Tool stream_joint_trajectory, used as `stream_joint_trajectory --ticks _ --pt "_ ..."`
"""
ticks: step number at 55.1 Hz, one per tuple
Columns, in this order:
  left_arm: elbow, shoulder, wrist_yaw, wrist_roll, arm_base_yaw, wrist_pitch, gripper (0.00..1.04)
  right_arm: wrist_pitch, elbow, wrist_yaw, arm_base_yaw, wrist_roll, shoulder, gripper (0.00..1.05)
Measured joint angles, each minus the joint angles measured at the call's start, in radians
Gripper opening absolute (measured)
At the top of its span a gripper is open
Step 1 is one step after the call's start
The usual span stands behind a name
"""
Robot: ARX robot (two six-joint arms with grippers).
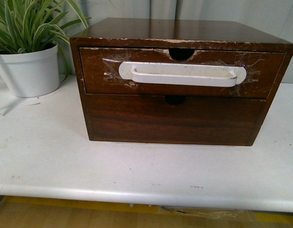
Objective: Open drawer
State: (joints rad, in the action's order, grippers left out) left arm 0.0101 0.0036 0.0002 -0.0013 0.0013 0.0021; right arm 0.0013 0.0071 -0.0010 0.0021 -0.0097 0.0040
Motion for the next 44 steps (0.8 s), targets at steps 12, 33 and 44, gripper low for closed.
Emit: stream_joint_trajectory --ticks 12,33,44 --pt "0.019 0.036 0.010 -0.025 -0.015 -0.072 0.99 -0.097 0.038 0.080 0.033 0.006 0.074 0.96" --pt "0.190 0.624 0.362 0.271 -0.027 0.224 0.99 -0.093 0.338 -0.188 0.051 -0.278 0.577 0.96" --pt "0.349 0.872 0.453 0.455 -0.074 0.204 0.99 -0.154 0.490 -0.244 0.052 -0.448 0.757 0.96"
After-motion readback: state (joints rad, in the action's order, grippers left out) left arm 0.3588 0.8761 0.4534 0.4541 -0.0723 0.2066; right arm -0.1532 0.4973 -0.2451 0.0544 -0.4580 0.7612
